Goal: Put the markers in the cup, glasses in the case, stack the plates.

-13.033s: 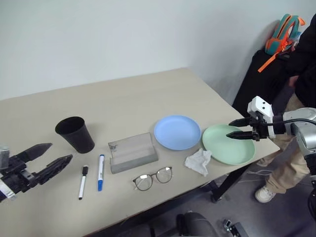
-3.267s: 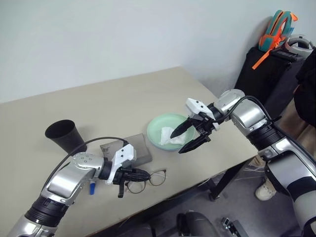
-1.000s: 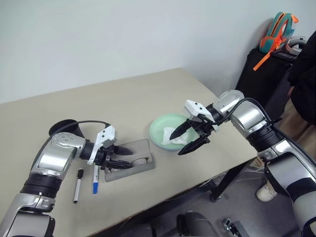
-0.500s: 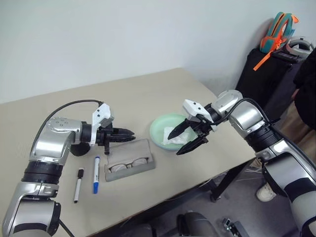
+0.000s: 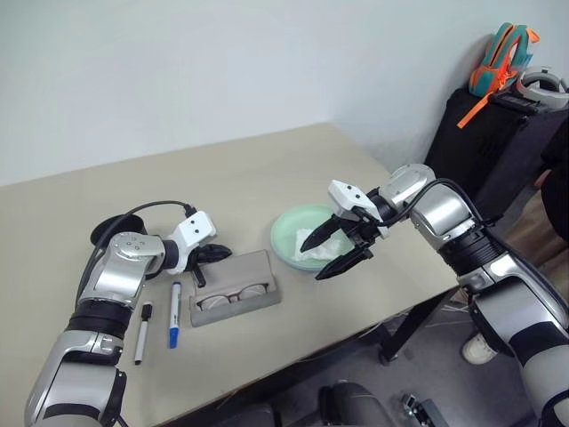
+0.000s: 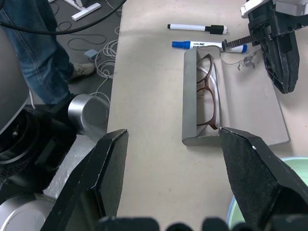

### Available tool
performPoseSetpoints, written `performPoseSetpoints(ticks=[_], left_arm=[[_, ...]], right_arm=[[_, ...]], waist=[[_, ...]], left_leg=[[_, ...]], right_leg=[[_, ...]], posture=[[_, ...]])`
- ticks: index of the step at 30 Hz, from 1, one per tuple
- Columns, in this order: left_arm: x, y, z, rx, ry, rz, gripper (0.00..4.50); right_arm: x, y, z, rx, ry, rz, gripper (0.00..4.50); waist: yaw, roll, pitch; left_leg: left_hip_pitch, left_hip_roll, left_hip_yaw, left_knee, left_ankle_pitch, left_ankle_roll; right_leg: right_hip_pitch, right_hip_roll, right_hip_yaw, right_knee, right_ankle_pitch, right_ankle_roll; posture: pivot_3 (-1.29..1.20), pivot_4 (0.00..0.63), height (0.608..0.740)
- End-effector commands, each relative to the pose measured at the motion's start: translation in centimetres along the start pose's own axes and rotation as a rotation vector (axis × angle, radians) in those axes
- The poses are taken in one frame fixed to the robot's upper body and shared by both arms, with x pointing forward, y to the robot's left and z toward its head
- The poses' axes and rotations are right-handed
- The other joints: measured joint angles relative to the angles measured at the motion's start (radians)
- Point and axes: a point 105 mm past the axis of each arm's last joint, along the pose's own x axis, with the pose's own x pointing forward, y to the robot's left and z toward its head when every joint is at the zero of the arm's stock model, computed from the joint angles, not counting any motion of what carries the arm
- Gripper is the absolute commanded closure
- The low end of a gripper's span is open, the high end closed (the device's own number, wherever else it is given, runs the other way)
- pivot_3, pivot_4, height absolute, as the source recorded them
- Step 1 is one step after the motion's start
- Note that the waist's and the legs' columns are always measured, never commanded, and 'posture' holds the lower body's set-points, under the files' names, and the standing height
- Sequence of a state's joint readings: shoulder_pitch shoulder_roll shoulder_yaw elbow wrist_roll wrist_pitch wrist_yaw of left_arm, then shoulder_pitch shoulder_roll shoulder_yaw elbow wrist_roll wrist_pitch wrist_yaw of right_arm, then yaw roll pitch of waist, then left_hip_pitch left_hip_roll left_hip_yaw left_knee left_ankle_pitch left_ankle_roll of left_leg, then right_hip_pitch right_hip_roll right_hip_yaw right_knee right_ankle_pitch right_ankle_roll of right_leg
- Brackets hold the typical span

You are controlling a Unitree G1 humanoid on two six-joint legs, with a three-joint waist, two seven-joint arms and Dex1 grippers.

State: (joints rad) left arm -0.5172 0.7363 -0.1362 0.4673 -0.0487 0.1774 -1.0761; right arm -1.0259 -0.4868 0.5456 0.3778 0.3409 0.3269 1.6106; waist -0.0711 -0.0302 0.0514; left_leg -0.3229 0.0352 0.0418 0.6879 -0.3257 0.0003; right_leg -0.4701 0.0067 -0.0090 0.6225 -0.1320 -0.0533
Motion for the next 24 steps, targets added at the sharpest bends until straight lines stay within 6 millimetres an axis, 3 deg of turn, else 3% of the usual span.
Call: performPoseSetpoints(ticks=[1,5,9,18,24], left_arm=[[-0.2,-0.7,0.4,0.015,-0.005,-0.044,4.43],[-0.8,-2.0,0.6,0.025,0.001,-0.123,4.43],[-2.0,-4.7,1.4,0.057,0.007,-0.259,4.43],[-3.5,-7.9,1.6,0.088,0.045,-0.373,4.43],[-4.0,-7.7,1.7,0.096,0.037,-0.330,4.43]], right_arm=[[-0.5,-0.1,1.1,-0.045,-0.018,-0.017,1.25],[-0.5,-0.1,1.1,-0.047,-0.016,-0.020,1.25],[-0.5,-0.1,1.1,-0.050,-0.013,-0.021,1.25],[-0.4,-0.3,1.1,-0.060,-0.012,-0.025,1.25],[-0.4,-0.3,1.1,-0.064,-0.010,-0.027,1.25]], waist=[[0.000,0.000,0.000],[-0.001,0.000,0.000],[-0.001,0.001,0.000],[0.000,0.000,0.000],[0.000,0.000,0.000]], left_leg=[[0.000,0.000,0.000,0.000,0.000,0.000],[0.000,0.000,0.000,0.000,0.000,0.000],[0.001,0.000,0.001,-0.001,0.000,0.000],[0.001,0.000,-0.001,-0.001,0.000,0.001],[0.001,0.000,0.000,-0.001,0.000,0.001]], right_leg=[[0.000,0.000,0.000,0.000,0.000,0.000],[0.000,0.000,0.000,0.000,0.000,0.000],[0.000,0.000,0.001,0.000,0.000,0.000],[0.000,0.000,0.000,0.000,-0.001,0.000],[0.000,0.000,0.001,0.000,-0.001,0.000]], posture=[[0.00,0.000,0.738],[0.00,0.000,0.738],[0.00,0.000,0.738],[0.00,0.000,0.738],[0.00,0.000,0.738]])
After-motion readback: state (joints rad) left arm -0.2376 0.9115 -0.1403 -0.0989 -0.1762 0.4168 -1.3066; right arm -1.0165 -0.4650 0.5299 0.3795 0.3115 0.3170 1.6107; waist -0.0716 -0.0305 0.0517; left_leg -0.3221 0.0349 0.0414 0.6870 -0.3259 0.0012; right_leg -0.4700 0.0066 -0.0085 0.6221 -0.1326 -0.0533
